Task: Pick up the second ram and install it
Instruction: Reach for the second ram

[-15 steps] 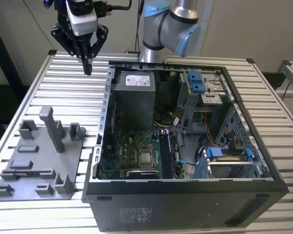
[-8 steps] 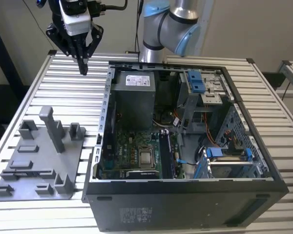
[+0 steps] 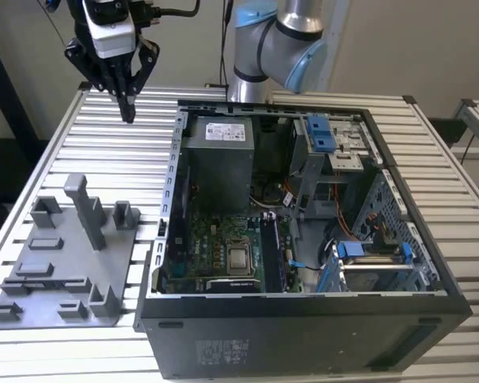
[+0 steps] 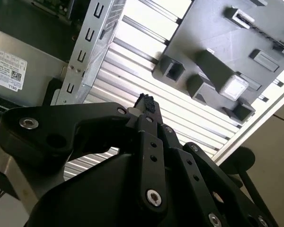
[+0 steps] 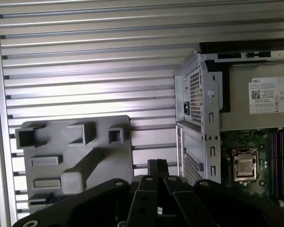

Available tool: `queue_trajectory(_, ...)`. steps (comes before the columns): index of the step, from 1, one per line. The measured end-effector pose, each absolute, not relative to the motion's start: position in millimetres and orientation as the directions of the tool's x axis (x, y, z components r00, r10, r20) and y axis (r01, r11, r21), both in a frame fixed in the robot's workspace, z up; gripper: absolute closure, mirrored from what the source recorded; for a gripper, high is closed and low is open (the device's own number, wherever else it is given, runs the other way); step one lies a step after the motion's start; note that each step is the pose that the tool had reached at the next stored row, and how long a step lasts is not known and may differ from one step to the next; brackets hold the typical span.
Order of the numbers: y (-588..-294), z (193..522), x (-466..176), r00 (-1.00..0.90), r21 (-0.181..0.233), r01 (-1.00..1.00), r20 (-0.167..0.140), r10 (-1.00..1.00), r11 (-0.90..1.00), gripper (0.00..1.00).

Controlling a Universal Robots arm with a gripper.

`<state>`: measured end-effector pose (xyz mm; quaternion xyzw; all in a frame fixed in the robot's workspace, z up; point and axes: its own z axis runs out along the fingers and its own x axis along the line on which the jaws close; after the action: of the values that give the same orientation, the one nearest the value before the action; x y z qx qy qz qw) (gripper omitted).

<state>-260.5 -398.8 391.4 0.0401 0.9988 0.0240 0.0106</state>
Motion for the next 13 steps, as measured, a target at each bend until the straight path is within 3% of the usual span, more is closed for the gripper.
queue_trajectory(13, -399, 391, -291, -0.996, 0.049, 0.082, -0.019, 0.083, 0.995, 0.89)
